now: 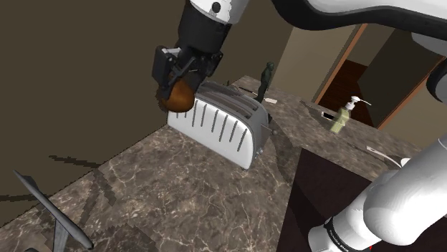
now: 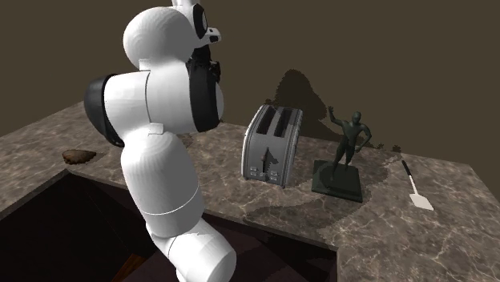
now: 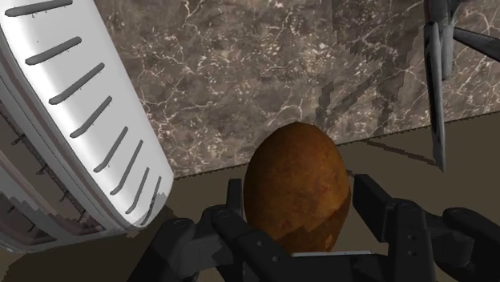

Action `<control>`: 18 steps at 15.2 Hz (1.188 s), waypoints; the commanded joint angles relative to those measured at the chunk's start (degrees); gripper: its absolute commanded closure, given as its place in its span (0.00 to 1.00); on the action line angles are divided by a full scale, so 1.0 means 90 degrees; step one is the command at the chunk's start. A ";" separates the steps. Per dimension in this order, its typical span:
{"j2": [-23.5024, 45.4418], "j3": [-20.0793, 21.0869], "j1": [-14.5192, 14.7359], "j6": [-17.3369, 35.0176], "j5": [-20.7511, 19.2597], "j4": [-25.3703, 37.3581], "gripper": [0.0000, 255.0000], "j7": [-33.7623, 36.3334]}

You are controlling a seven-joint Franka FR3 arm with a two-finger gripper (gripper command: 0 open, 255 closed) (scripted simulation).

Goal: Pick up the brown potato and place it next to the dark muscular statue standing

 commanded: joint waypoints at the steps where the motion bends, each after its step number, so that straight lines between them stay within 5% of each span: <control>1: 0.0079 0.0020 0.0013 -0.0212 -0.0058 0.0265 1.00 0.0016; 15: 0.0917 0.0246 0.0368 -0.1690 -0.0759 0.2306 1.00 0.0280; 18: 0.0120 -0.0088 -0.0222 -0.1427 0.0021 0.1546 1.00 -0.0435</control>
